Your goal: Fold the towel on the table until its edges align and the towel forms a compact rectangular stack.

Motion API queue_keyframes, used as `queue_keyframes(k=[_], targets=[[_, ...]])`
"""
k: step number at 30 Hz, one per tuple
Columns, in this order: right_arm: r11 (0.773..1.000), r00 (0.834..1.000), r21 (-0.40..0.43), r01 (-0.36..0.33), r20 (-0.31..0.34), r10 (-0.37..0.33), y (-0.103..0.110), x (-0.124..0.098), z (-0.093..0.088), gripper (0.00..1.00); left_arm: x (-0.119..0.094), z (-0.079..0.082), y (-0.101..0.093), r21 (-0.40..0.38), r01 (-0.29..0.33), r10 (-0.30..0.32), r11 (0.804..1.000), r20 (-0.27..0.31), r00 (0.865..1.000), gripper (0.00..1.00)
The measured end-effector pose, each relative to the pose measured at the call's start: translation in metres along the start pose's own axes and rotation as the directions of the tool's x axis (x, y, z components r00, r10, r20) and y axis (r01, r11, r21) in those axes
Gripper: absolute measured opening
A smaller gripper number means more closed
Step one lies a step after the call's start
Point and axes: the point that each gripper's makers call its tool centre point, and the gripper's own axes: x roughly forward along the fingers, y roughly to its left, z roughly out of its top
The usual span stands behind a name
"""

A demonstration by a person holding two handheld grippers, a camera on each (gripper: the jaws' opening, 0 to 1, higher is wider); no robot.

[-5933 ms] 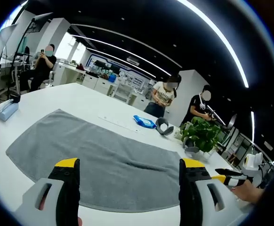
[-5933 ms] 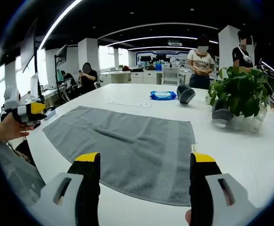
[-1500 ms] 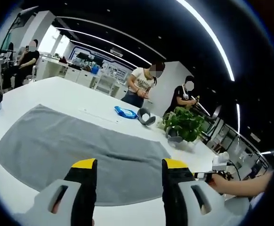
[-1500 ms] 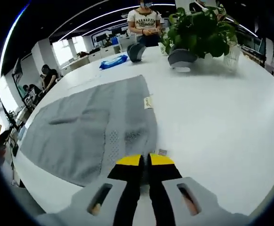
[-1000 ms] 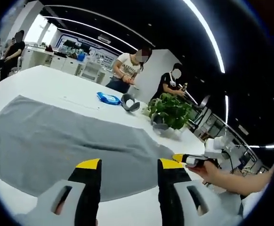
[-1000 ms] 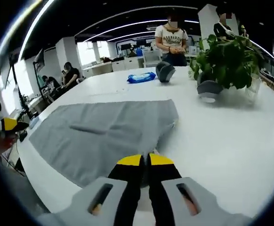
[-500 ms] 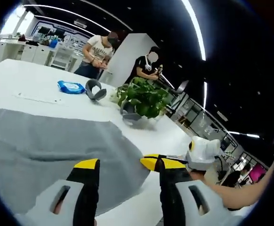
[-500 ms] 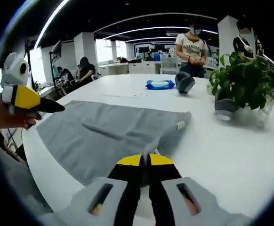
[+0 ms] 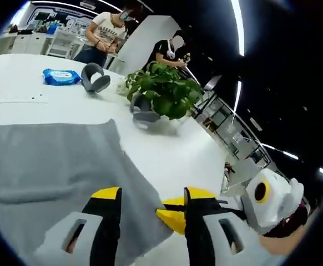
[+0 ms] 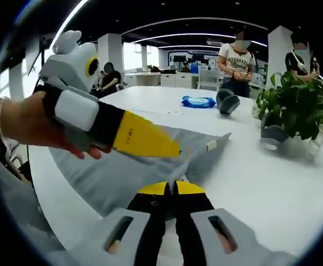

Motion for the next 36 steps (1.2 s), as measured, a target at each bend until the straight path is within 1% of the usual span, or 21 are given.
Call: queue_keyframes(k=[4,7,9,12,14,16,17,19,21,23,25,27,30,36], targets=[[1.0,1.0,-0.019,0.0,-0.005,0.0,0.002,0.0,-0.001,0.02,0.018,-0.003,0.003,-0.038,0.01,-0.011,0.999,-0.035,0.999,0.43],[1.0,1.0,-0.022,-0.002,-0.006,0.002,0.002,0.001,-0.001,0.02,0.028,-0.005,0.008,-0.04,-0.005,0.003,0.999,-0.052,0.999,0.4],[1.0,1.0,-0.023,-0.008,-0.006,0.007,0.004,0.001,-0.001,0.02,0.034,-0.005,0.013,-0.056,-0.015,0.012,0.998,-0.059,0.998,0.39],[0.999,1.0,-0.031,-0.017,-0.008,0.016,0.009,0.0,-0.001,0.02,0.041,-0.007,0.017,-0.047,-0.027,0.023,0.999,-0.076,0.997,0.33],[0.999,1.0,-0.037,-0.028,-0.011,0.028,0.012,0.0,-0.003,0.02,0.047,-0.008,0.023,-0.048,-0.045,0.04,0.998,-0.096,0.995,0.28],[0.998,0.999,-0.041,-0.044,-0.025,0.043,0.017,0.001,-0.007,0.02,0.055,-0.007,0.028,-0.051,-0.053,0.047,0.997,-0.106,0.993,0.23],[0.998,0.998,-0.041,-0.053,-0.027,0.052,0.02,0.001,-0.008,0.02,0.061,-0.007,0.031,-0.055,-0.065,0.058,0.996,-0.115,0.992,0.22],[0.997,0.997,-0.041,-0.067,-0.03,0.066,0.023,0.001,-0.009,0.02,0.069,-0.005,0.037,-0.056,-0.074,0.067,0.996,-0.121,0.99,0.19],[0.996,0.997,-0.042,-0.073,-0.034,0.072,0.025,0.002,-0.01,0.02,0.075,-0.003,0.043,-0.074,-0.081,0.072,0.994,-0.124,0.99,0.17],[0.996,0.996,-0.037,-0.077,-0.038,0.075,0.025,0.001,-0.012,0.02,0.082,-0.001,0.049,-0.095,-0.088,0.076,0.992,-0.127,0.989,0.13],[0.997,0.997,-0.02,-0.077,-0.034,0.076,0.023,0.0,-0.012,0.02,0.088,0.003,0.055,-0.124,-0.095,0.079,0.988,-0.129,0.989,0.09],[0.996,0.996,0.012,-0.084,-0.028,0.084,0.021,-0.001,-0.012,0.02,0.094,0.007,0.058,-0.145,-0.081,0.064,0.986,-0.116,0.991,0.07],[0.995,0.996,0.042,-0.089,-0.014,0.09,0.019,-0.003,-0.01,0.02,0.101,0.012,0.065,-0.157,-0.09,0.072,0.984,-0.117,0.991,0.06],[0.993,0.994,0.047,-0.105,0.003,0.105,0.02,-0.008,-0.007,0.01,0.114,0.022,0.075,-0.158,-0.095,0.077,0.983,-0.117,0.99,0.07]])
